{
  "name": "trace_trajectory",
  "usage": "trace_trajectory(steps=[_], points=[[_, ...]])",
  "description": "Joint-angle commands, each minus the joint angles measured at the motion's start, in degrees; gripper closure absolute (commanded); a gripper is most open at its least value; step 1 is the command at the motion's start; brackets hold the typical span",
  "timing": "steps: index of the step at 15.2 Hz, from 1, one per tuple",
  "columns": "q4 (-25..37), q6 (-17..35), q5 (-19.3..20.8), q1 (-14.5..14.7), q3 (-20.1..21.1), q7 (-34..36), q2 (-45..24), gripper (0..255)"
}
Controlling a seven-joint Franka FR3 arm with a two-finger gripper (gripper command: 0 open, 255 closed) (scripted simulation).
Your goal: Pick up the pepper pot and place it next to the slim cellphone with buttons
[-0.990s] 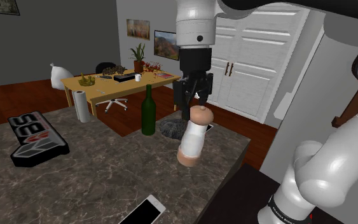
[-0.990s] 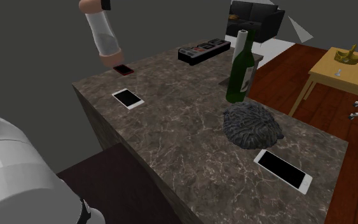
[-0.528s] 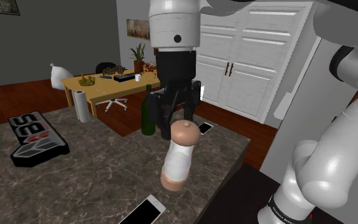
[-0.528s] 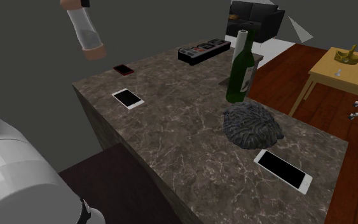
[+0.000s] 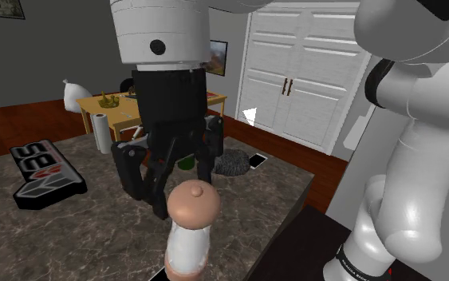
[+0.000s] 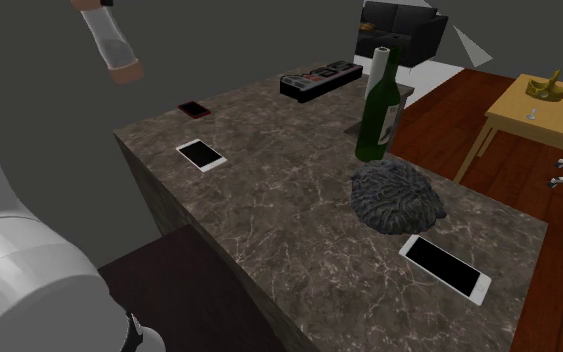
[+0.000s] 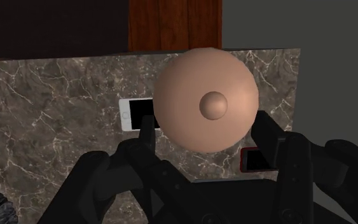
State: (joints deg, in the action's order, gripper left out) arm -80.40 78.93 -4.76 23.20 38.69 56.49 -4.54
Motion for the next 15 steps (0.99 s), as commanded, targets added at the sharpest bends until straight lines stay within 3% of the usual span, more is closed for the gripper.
trace_trajectory(steps=[1, 4, 15], points=[[4.9, -0.6, 2.9, 2.9, 1.8, 4.2, -4.9, 255], [14.4, -2.9, 8.4, 9.2, 3.3, 10.0, -13.4, 255], [0.0, 7.6, 5.3, 5.9, 2.7, 7.5, -8.7, 255]])
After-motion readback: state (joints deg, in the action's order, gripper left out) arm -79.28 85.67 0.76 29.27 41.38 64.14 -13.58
